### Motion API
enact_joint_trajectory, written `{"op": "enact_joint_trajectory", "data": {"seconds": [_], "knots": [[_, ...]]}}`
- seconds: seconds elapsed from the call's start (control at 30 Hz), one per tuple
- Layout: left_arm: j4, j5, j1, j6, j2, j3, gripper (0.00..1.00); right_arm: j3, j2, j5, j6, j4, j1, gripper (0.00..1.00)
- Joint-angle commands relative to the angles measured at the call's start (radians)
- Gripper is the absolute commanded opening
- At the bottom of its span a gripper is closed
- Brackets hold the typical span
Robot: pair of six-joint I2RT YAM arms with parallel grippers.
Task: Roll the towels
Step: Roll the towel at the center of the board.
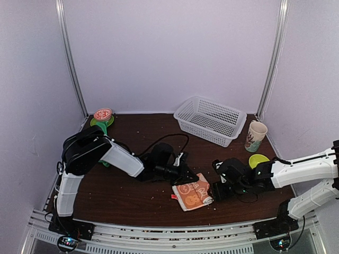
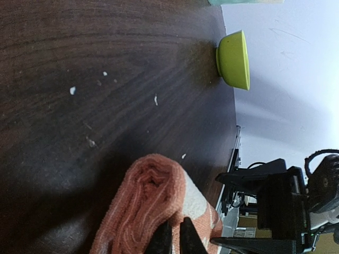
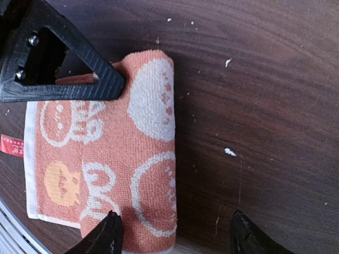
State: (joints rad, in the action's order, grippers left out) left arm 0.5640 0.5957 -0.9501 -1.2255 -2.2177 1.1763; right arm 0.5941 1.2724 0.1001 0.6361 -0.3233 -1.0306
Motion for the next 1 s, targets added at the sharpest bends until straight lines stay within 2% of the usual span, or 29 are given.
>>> {"op": "enact_joint_trajectory", "data": {"seconds": [0.0,0.43,0.5,0.73,0.9,0.97], "knots": [[-0.085,-0.049,-0.008,0.062,0.016,-0.019,0.08,-0.056,0.000,-0.120,0.061,0.176,0.031,0.70],[-0.103,-0.066,-0.016,0.062,0.038,-0.040,0.08,-0.116,0.108,-0.272,0.078,0.351,0.076,0.65],[-0.104,-0.069,-0.018,0.063,0.046,-0.047,0.08,-0.113,0.124,-0.279,0.079,0.359,0.076,0.57],[-0.106,-0.072,-0.019,0.063,0.096,-0.075,0.12,-0.043,0.165,-0.166,0.033,0.213,0.061,0.15],[-0.103,-0.072,-0.019,0.061,0.163,-0.112,0.15,0.062,0.190,-0.003,0.007,0.023,0.007,0.03],[-0.095,-0.078,-0.018,0.061,0.205,-0.139,0.16,0.106,0.210,0.070,0.006,-0.060,-0.024,0.02]]}}
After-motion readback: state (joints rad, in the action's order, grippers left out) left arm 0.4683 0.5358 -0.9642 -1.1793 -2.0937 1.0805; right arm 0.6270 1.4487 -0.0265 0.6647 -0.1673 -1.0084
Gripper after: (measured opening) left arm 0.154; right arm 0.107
